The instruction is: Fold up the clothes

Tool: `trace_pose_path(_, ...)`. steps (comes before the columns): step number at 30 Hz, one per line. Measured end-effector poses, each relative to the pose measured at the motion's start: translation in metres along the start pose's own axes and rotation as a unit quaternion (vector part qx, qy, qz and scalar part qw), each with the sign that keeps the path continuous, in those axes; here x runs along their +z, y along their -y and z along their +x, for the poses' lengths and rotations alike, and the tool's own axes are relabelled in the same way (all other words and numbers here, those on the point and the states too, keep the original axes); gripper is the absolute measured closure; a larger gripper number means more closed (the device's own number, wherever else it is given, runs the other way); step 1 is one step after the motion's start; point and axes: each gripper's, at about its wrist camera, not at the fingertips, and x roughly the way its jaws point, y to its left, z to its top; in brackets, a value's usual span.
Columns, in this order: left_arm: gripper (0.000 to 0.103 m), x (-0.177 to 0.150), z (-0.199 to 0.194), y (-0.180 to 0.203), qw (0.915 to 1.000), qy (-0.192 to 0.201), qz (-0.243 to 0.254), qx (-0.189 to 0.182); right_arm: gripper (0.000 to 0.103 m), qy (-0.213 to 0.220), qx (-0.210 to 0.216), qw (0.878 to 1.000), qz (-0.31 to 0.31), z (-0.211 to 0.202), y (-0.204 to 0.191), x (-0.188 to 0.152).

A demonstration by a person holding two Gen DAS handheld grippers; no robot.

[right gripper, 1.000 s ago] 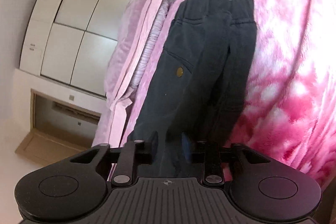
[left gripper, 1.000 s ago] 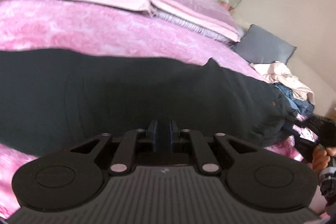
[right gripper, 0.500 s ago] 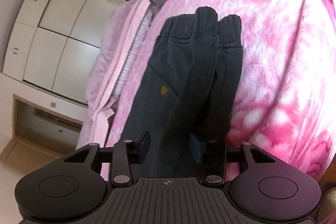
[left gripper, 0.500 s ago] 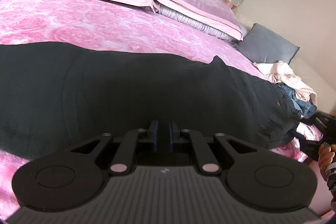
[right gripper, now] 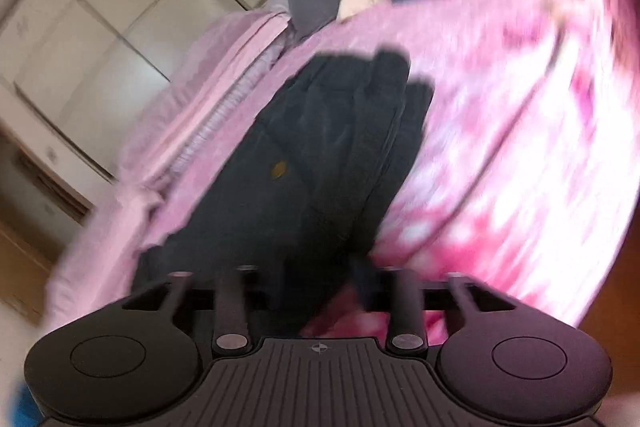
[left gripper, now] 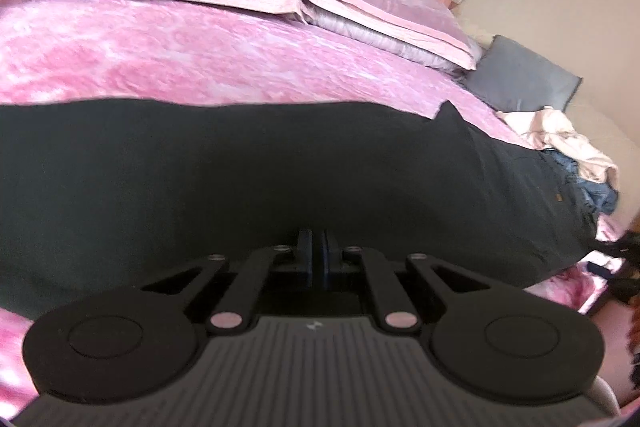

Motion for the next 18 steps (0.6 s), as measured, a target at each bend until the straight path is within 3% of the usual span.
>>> trace_pose_path(2,0.096,0.004,-0.007,0.003,0.9999,0.010,0.007,0.010,0.061,0.054,-0.037,0.995,-0.080,-0.016,-0.013,0.006)
trace_pose_path(4,0.096,0.008,-0.007,0.010,0.9997,0.013,0.018,0.007,0.061,0.095,-0.047,0.984,-0.144,-0.016,-0.026,0.011)
trace_pose_path(6,0.096,0.012,-0.003,0.020,0.9993,0.013,0.034,0.000,0.061,0.106,-0.038,0.974,-0.195,-0.009,-0.034,0.011)
trace_pose_path(9,0.095,0.009,0.011,0.033,0.9976,0.002,0.068,0.012,0.061,0.076,-0.021,0.951,-0.300,0.026,-0.047,-0.002)
trace_pose_path(12,0.097,-0.002,0.022,0.027,0.9967,-0.001,0.077,0.028,0.061,0.035,-0.037,0.925,-0.376,0.054,-0.037,-0.029)
trace_pose_path(16,0.097,-0.004,0.011,0.021,0.9966,0.008,0.071,0.040,0.061,0.013,-0.052,0.922,-0.383,0.049,-0.045,-0.023)
trace_pose_path(18,0.097,-0.005,-0.002,0.020,0.9930,0.029,0.096,0.062,0.061,0.014,-0.059,0.919,-0.389,0.041,-0.054,-0.022)
